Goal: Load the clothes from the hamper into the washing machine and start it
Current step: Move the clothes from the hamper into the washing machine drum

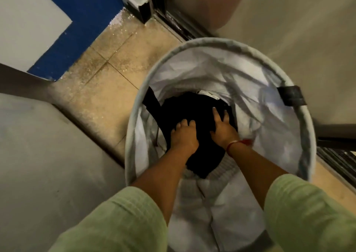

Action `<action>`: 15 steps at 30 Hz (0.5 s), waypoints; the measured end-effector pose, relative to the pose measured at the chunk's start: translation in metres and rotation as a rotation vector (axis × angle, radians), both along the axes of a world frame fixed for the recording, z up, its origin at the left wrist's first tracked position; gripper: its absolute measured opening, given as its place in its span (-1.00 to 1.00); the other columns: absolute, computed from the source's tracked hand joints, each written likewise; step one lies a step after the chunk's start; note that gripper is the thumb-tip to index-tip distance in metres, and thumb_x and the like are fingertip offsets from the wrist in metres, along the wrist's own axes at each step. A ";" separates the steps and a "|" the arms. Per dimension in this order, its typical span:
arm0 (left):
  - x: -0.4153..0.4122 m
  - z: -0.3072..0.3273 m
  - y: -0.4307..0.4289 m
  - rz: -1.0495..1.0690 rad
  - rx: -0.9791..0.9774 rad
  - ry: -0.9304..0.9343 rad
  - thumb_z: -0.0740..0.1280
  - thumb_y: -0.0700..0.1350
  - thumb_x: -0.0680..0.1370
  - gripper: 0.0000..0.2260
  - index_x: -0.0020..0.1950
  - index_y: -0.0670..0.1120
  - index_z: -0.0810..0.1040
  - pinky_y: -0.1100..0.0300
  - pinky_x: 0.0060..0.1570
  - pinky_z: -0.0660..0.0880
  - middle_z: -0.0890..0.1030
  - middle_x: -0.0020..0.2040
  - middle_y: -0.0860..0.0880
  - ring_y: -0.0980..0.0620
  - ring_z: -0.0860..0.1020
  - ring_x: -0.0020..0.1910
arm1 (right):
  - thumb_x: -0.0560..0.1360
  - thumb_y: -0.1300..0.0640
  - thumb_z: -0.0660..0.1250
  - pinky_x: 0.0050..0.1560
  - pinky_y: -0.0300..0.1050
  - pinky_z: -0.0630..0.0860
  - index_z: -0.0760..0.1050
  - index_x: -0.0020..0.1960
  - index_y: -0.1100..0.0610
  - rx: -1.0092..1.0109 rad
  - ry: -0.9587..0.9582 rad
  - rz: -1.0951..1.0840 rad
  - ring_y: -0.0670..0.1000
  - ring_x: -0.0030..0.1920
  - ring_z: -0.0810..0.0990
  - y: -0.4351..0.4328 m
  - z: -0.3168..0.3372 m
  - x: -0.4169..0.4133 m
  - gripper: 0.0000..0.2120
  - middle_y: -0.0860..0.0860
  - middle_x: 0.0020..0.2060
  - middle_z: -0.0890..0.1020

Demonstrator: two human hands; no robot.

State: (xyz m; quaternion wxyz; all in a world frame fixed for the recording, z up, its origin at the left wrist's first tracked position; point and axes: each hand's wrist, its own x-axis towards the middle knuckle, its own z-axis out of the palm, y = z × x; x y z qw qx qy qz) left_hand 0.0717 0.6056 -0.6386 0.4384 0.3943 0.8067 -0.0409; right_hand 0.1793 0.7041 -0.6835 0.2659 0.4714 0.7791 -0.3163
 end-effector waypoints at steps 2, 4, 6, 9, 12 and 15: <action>-0.001 -0.019 -0.002 -0.095 0.010 0.013 0.28 -0.12 0.53 -0.40 0.51 -0.07 0.08 -0.09 0.36 0.26 0.11 0.51 -0.16 -0.20 0.19 0.45 | 0.50 0.14 0.26 0.08 0.09 0.50 0.02 0.51 -0.03 0.058 -0.031 0.104 0.35 0.22 0.46 0.010 -0.022 -0.005 -0.33 0.24 0.50 -0.22; -0.002 -0.035 -0.005 -0.115 0.026 -0.057 0.28 -0.14 0.53 -0.33 0.54 -0.07 -0.01 -0.10 0.35 0.28 0.07 0.52 -0.15 -0.21 0.19 0.45 | 0.51 0.16 0.23 0.08 0.10 0.50 0.21 0.43 0.10 0.080 -0.048 0.137 0.34 0.17 0.50 0.023 -0.037 -0.010 -0.50 0.29 0.49 -0.14; -0.008 -0.043 -0.010 -0.099 0.045 -0.104 0.27 -0.14 0.53 -0.31 0.55 -0.08 -0.05 -0.11 0.35 0.31 0.10 0.51 -0.16 -0.23 0.22 0.42 | 0.53 0.24 0.17 0.11 0.10 0.48 0.33 0.33 0.23 0.130 -0.042 0.148 0.31 0.12 0.53 0.033 -0.040 -0.011 -0.63 0.32 0.43 0.15; -0.011 -0.033 -0.013 0.131 0.083 -0.178 0.29 -0.15 0.53 -0.33 0.54 -0.10 0.00 -0.06 0.34 0.34 0.18 0.47 -0.19 -0.23 0.28 0.40 | 0.53 0.34 0.12 0.07 0.08 0.49 0.42 0.23 0.33 0.274 -0.017 0.050 0.29 0.07 0.56 0.024 -0.019 -0.009 -0.71 0.30 0.22 0.44; -0.003 -0.002 -0.009 0.894 0.032 -0.486 0.24 -0.21 0.56 -0.43 0.52 -0.08 0.08 0.00 0.22 0.44 0.42 0.32 -0.19 -0.18 0.46 0.23 | 0.47 0.36 0.17 -0.06 0.09 0.51 0.42 0.18 0.29 0.350 0.039 -0.072 0.28 0.00 0.58 -0.015 0.031 -0.008 -0.72 0.27 0.15 0.47; 0.010 0.049 -0.014 1.257 -0.028 -0.706 0.18 -0.23 0.60 -0.47 0.52 -0.03 0.08 0.20 -0.23 0.42 0.48 -0.17 -0.05 0.04 0.46 -0.24 | 0.53 0.33 0.09 -0.07 0.07 0.50 0.41 0.16 0.24 0.361 0.060 -0.160 0.27 0.01 0.57 -0.059 0.103 0.000 -0.76 0.24 0.09 0.49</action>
